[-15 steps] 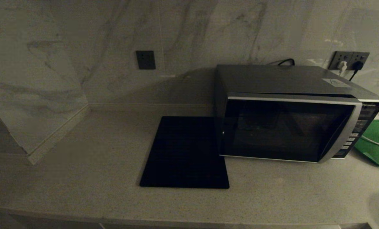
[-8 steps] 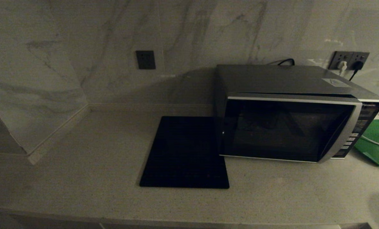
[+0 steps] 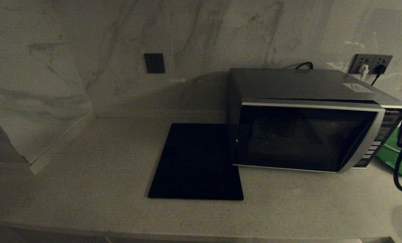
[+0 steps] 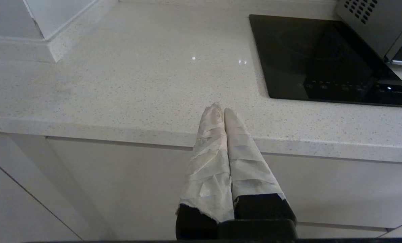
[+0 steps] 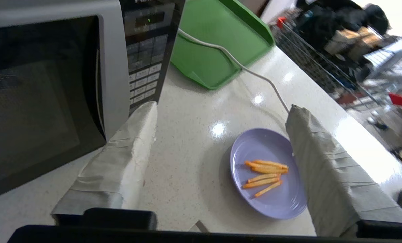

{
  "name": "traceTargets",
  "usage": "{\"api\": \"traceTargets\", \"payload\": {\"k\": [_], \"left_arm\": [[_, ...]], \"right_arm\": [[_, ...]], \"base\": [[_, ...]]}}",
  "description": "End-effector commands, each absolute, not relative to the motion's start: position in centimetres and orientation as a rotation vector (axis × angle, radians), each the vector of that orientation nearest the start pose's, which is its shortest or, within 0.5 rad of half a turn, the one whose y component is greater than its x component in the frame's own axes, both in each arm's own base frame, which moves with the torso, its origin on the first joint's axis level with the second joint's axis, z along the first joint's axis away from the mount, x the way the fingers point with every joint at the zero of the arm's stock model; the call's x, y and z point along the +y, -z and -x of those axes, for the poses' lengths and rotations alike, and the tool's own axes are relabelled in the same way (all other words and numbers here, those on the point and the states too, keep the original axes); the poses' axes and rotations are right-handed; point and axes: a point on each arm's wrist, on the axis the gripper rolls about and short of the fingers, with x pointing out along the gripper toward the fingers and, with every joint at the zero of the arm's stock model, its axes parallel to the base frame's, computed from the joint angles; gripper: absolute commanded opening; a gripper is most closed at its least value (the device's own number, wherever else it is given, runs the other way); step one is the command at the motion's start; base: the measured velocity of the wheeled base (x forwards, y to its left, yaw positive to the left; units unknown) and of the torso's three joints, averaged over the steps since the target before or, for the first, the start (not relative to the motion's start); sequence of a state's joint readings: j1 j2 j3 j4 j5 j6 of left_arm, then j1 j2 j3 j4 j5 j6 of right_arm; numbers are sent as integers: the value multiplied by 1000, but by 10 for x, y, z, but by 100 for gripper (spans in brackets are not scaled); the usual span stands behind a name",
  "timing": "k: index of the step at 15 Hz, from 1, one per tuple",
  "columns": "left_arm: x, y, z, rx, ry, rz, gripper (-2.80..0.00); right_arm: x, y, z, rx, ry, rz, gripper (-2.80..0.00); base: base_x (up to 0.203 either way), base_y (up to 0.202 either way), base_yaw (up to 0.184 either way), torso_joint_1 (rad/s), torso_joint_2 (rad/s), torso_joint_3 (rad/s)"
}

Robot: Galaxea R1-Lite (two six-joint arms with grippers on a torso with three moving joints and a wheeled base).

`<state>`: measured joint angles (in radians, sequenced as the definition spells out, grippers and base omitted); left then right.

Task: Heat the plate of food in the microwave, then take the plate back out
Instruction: Open the microwave oven

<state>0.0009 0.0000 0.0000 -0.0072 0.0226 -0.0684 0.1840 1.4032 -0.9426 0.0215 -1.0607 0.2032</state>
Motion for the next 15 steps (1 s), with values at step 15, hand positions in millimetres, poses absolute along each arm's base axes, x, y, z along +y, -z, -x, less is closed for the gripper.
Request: {"api": "traceTargets", "payload": {"k": [15], "left_arm": [[0, -76, 23, -7, -26, 69, -280]], "right_arm": [[40, -183, -271, 395, 862, -38, 0]], "base": [[0, 0, 0, 0, 0, 0]]}}
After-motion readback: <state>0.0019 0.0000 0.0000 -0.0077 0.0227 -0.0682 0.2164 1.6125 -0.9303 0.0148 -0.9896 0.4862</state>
